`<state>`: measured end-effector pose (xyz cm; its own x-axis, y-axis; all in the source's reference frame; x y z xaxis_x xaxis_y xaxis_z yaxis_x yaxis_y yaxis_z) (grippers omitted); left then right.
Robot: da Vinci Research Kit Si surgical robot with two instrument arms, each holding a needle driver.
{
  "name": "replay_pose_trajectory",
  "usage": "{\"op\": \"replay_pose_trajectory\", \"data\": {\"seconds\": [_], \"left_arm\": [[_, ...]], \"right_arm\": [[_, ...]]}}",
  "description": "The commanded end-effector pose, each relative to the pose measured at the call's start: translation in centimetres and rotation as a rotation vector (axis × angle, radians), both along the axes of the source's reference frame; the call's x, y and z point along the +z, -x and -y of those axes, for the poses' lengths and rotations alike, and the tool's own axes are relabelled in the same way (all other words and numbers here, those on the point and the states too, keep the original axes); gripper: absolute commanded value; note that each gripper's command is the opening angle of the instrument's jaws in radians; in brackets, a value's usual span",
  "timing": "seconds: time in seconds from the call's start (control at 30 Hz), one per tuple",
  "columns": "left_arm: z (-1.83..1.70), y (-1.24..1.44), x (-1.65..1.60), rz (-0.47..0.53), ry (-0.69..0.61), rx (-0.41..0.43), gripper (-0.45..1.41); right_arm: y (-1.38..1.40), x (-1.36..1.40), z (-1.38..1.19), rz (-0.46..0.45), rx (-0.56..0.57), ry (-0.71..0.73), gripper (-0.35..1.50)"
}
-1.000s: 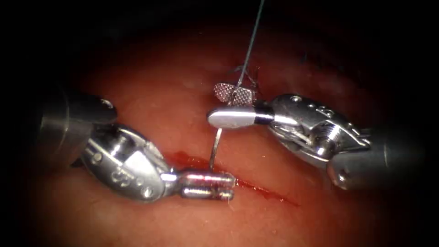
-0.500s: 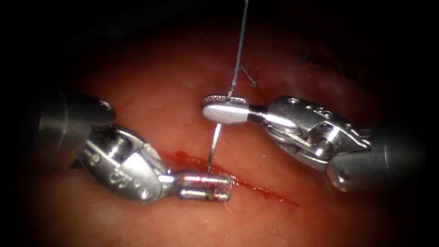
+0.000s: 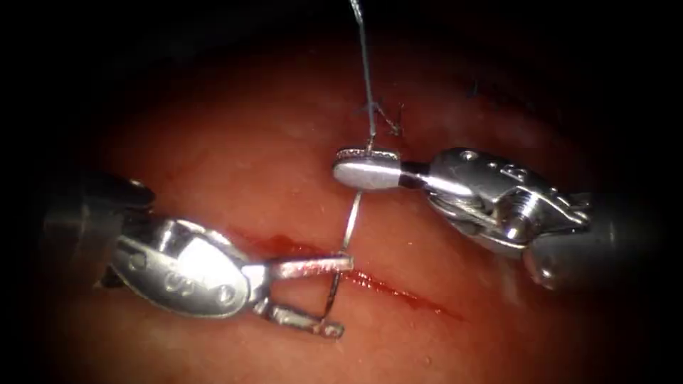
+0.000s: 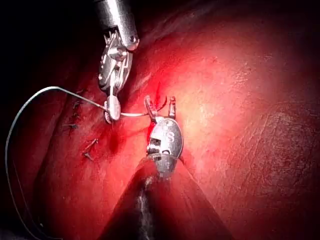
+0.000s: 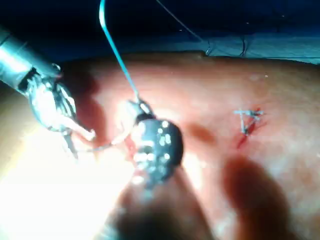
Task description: Wound Closure
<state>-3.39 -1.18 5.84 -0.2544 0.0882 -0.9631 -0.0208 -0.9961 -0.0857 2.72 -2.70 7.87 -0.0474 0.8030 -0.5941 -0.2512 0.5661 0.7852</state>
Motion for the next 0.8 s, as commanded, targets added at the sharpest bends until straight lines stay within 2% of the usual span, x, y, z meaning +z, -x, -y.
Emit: {"op": "replay_pose_trajectory", "data": {"seconds": [0.03, 0.17, 0.33, 0.53, 0.67, 0.73, 0.8], "left_arm": [[0.03, -0.02, 0.05, -0.012, -0.009, 0.001, 0.19], [0.08, -0.17, 0.07, -0.056, -0.042, 0.021, 0.05], [0.07, -0.25, 0.18, -0.101, -0.116, 0.014, -0.05], [0.13, -0.25, 0.48, -0.152, -0.181, 0.018, -0.11], [0.11, -0.27, 0.71, -0.164, -0.205, 0.002, -0.13], [0.11, -0.27, 0.73, -0.166, -0.209, -0.002, -0.15], [0.08, -0.3, 0.78, -0.173, -0.21, -0.01, -0.18]], "right_arm": [[-0.06, 0.04, -0.05, 0.035, -0.002, 0.048, -0.35], [-0.04, -0.03, -0.18, 0.136, -0.006, 0.186, -0.35], [-0.02, -0.09, -0.28, 0.204, -0.007, 0.309, -0.35], [-0.05, -0.11, -0.31, 0.234, -0.023, 0.412, -0.35], [-0.09, -0.11, -0.35, 0.261, -0.047, 0.535, -0.35], [-0.09, -0.11, -0.36, 0.266, -0.052, 0.556, -0.35], [-0.12, -0.11, -0.37, 0.278, -0.081, 0.646, -0.35]]}}
